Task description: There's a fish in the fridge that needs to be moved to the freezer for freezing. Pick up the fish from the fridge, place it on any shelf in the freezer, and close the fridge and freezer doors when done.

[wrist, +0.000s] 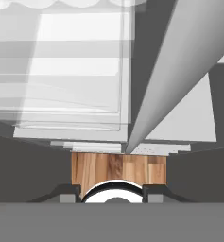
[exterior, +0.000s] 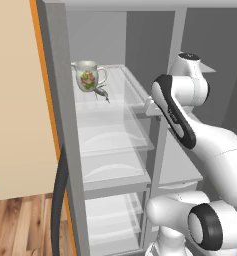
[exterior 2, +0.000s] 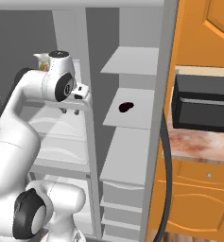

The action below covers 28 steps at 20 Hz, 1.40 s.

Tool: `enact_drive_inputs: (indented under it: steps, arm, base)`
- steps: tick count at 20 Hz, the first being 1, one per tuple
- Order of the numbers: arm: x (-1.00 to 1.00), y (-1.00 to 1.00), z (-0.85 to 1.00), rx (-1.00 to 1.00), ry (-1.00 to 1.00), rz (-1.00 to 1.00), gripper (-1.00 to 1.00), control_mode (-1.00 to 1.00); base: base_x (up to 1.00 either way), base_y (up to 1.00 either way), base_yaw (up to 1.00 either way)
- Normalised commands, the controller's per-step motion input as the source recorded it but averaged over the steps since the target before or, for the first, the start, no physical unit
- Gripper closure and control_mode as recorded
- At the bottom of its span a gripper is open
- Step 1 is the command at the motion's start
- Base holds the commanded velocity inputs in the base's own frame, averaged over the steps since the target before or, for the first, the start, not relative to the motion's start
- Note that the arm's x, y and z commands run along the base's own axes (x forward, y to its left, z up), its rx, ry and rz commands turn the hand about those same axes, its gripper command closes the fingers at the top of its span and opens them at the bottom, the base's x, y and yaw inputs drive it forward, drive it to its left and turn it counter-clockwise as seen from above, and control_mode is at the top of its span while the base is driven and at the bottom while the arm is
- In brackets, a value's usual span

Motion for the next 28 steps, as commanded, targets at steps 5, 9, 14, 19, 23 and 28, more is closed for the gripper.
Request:
enact_drive_inputs:
  steps: [5, 9, 14, 19, 23, 28]
  arm:
    - [-0.33, 0.06, 0.00, 0.00, -0.01, 0.04, -1.00, -1.00]
    - [-0.46, 0.21, -0.02, 0.00, -0.05, 0.09, -1.00, -1.00]
    - [-0.12, 0.14, 0.07, 0.00, -0.02, 0.08, -1.00, -1.00]
    - [-0.01, 0.21, 0.20, 0.00, -0.08, 0.06, -1.00, -1.00]
    - [0.00, 0.31, 0.13, 0.00, -0.13, 0.01, -1.00, -1.00]
    - [0.00, 0.38, 0.19, 0.00, -0.04, 0.00, -1.00, -1.00]
  base:
    - [0.00, 0.00, 0.00]
    - [0.00, 0.00, 0.00]
    - [0.00, 0.00, 0.00]
    - [0.00, 0.00, 0.00]
    - [0.00, 0.00, 0.00]
    - [0.00, 0.00, 0.00]
